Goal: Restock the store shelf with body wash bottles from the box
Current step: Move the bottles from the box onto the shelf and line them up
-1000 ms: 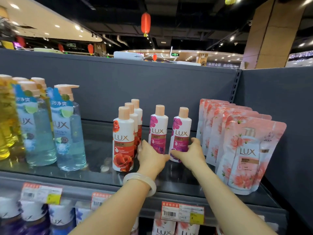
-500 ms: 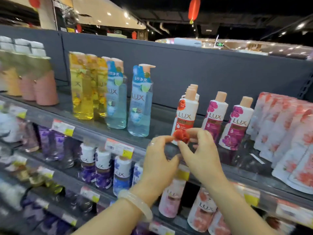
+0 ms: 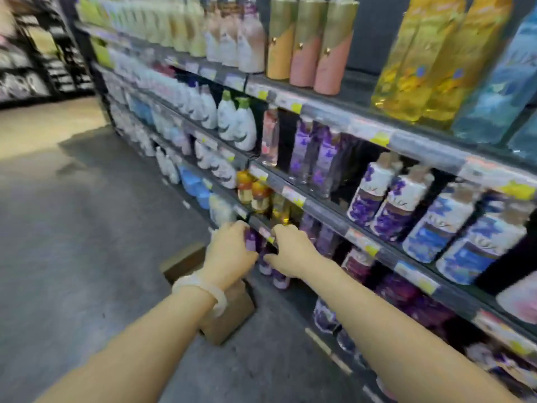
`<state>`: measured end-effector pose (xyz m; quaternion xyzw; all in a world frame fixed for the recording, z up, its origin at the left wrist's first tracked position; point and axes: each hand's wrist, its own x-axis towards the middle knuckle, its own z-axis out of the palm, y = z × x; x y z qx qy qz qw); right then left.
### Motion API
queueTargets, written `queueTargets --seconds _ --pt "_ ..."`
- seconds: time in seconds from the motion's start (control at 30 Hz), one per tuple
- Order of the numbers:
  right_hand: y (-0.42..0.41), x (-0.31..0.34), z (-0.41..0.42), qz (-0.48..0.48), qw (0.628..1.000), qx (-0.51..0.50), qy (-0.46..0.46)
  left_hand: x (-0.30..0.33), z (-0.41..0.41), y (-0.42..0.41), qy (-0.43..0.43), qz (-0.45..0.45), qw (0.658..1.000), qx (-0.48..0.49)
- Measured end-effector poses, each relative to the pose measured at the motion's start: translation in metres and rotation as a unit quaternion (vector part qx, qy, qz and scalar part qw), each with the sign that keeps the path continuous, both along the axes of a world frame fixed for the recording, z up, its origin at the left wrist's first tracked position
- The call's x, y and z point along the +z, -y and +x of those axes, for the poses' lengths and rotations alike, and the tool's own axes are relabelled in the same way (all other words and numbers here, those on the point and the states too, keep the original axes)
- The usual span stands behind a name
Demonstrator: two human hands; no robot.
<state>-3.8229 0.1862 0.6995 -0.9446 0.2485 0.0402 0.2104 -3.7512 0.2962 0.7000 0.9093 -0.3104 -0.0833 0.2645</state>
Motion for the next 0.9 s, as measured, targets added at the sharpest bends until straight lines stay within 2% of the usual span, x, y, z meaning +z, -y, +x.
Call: queueTargets --seconds 0.23,0.57,0.7,0.9 --pt "-0.071 -0.063 0.112 0.035 0.995 0.058 -0.073 -0.052 0.099 -0.084 -0.057 0.078 0.993 0.072" --pt "-0.046 -0.144 0.284 0.099 0.982 0.039 -0.159 -0.128 0.268 -0.070 -0.127 0.170 0.975 0.067" --pt "-0.032 -0.183 0.333 0.140 0.973 -0.002 -0.185 -0.169 0.333 -0.053 -0.148 0.211 0.965 0.041" --pt "-0.017 -0.258 0.370 0.190 0.946 -0.129 -0.230 -0.249 0.408 -0.024 -0.193 0.271 0.942 -0.049"
